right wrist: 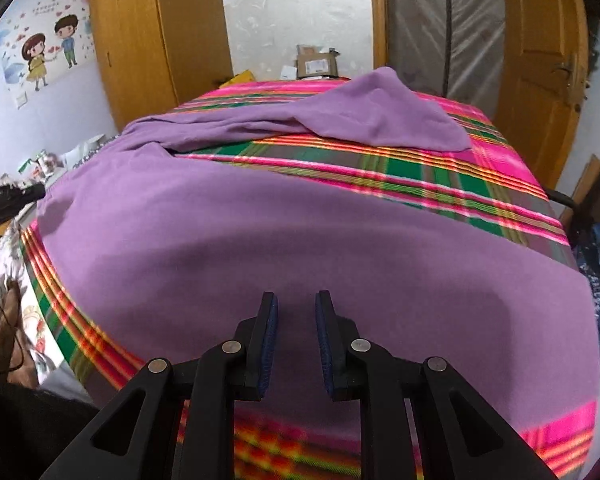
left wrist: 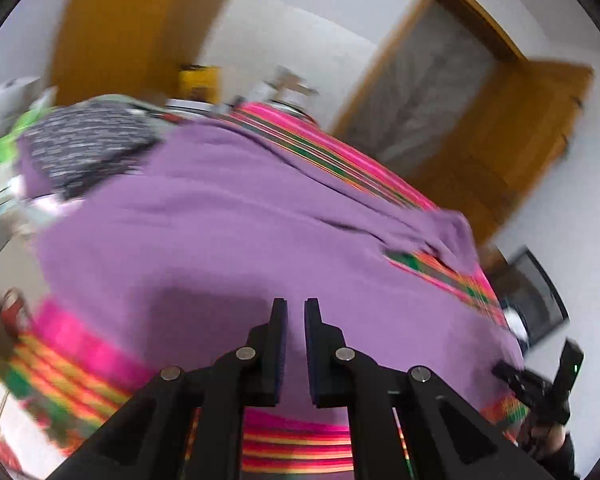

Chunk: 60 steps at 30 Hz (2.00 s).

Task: Fold clothes

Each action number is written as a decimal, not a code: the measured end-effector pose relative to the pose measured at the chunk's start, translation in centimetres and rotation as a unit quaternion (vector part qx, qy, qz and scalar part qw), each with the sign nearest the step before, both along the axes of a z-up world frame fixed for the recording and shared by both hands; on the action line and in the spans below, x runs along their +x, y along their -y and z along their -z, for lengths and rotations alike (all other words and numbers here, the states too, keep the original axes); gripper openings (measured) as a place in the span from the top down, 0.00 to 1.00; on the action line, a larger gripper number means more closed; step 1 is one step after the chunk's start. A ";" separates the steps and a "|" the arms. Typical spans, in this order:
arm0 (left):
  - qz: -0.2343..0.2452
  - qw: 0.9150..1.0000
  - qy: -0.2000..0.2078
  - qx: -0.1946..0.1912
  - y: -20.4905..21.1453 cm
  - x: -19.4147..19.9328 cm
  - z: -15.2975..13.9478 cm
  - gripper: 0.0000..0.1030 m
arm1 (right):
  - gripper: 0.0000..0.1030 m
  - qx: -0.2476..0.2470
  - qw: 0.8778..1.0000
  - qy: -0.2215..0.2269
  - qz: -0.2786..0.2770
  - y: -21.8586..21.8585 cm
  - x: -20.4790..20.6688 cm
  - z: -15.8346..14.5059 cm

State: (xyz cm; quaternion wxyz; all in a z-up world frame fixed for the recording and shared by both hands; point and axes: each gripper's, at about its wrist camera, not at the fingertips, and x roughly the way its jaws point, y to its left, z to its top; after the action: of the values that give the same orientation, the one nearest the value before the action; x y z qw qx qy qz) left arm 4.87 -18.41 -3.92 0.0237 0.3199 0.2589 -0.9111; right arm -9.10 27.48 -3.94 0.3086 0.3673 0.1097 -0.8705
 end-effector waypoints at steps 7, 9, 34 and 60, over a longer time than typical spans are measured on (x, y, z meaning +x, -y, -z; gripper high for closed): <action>0.107 0.994 0.012 -0.006 -6.5 -3.6 0.2 0.93 | 0.78 0.011 1.000 0.000 0.015 -4.2 2.8 -0.1; 0.129 0.992 0.015 -0.006 -7.9 -4.1 0.3 0.93 | 0.77 -0.014 0.999 0.014 0.047 -5.9 2.7 0.0; 0.241 0.969 0.020 -0.042 -15.8 -5.9 0.6 0.93 | 0.73 -0.137 0.928 0.065 0.341 -16.7 -0.9 -0.1; 0.099 0.992 0.054 -0.054 -6.6 -9.8 -1.0 0.93 | 0.68 -0.059 0.997 0.037 -0.028 4.7 -6.2 -4.1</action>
State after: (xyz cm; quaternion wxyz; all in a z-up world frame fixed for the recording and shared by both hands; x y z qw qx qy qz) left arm -4.96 -11.85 -2.96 -0.0352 0.3908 0.1749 -0.9030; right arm -15.27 22.78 0.15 0.3576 0.3775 0.0570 -0.8523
